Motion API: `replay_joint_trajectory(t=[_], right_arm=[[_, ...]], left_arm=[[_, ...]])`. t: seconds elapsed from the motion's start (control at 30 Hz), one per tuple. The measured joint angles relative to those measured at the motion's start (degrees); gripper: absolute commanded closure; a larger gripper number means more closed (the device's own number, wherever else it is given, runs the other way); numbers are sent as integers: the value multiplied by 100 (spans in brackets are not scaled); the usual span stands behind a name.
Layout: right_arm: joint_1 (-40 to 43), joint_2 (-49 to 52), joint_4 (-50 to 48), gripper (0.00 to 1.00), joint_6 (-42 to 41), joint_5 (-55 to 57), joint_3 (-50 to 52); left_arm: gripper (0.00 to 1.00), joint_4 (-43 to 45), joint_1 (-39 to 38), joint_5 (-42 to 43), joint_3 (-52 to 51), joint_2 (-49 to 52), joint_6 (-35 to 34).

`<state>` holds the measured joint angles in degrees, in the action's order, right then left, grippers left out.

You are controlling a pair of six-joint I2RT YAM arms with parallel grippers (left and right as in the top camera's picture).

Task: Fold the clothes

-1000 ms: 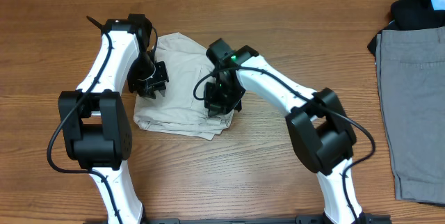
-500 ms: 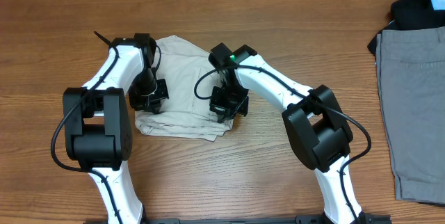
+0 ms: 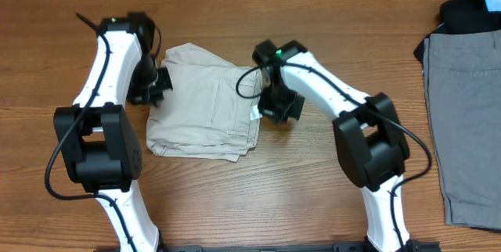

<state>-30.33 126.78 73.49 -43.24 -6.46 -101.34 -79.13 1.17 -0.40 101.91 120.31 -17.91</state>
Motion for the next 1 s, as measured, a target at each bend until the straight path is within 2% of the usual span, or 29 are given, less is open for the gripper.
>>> replay_joint_trajectory(t=[0.07, 0.17, 0.4, 0.8, 1.0], right_arm=[[52, -107, -118, 95, 162, -35, -271], [142, -254, -662, 89, 566, -293, -601], [234, -339, -1915, 90, 1058, -1093, -732], [232, 157, -2031, 96, 1115, -1370, -732], [232, 518, -2017, 96, 1113, -1342, -732]], left_arm=[[90, 66, -7, 127, 245, -11, -7], [96, 487, -7, 442, 369, -42, -13], [96, 1401, -90, 1185, 372, -39, 39], [96, 1794, -487, 1434, 374, 501, 157], [95, 1705, -376, 1132, 374, 929, 160]])
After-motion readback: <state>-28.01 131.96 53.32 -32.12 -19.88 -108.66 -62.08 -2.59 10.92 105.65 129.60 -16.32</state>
